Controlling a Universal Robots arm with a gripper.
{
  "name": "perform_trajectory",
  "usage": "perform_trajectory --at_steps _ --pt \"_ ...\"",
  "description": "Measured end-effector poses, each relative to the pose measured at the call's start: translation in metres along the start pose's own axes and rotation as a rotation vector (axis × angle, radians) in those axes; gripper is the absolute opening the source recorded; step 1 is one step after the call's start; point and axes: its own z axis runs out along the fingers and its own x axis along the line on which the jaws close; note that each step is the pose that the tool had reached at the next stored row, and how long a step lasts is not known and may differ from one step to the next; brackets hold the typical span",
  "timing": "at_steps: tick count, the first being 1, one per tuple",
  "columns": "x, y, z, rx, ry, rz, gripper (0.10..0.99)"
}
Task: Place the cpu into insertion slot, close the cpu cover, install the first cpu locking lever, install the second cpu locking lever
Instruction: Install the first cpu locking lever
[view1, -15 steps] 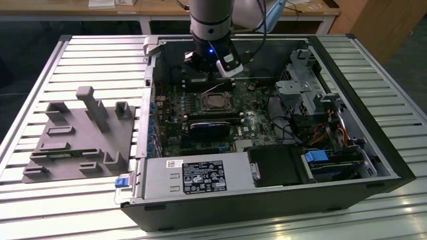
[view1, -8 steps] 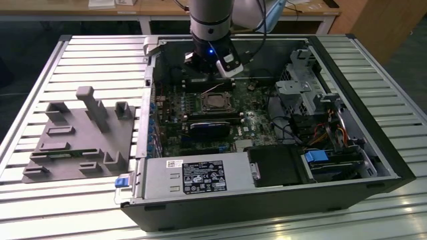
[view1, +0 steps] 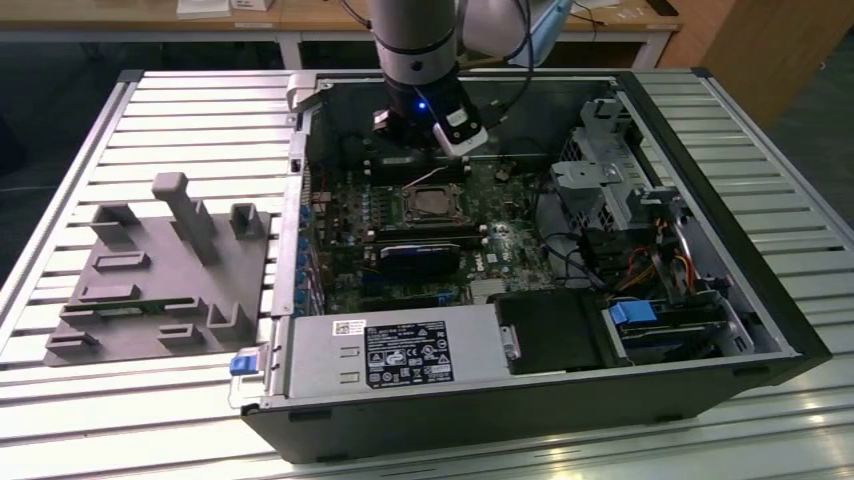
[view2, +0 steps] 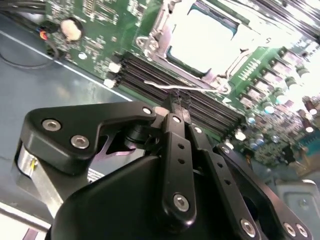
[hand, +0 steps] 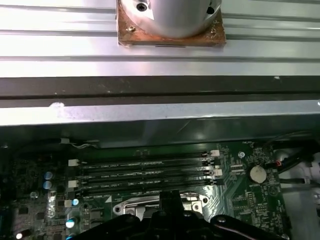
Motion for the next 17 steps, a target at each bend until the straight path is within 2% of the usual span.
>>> perform_trajectory --at_steps 1,6,12,13,17 --pt "0.0006 -0.0002 0.0007 0.000 -0.0075 -0.002 0.102" --pt "0.0027 -0.0017 0.0050 -0.003 -0.0319 -0.009 0.102" --pt "0.0033 -0.0025 0.0082 -0.006 -0.0801 -0.022 0.102" --pt "0.0034 -0.0027 0.0087 -0.006 -0.0827 -0.023 0.102" --pt "0.0035 -0.0027 0.0087 -0.004 -0.0829 -0.023 0.102"
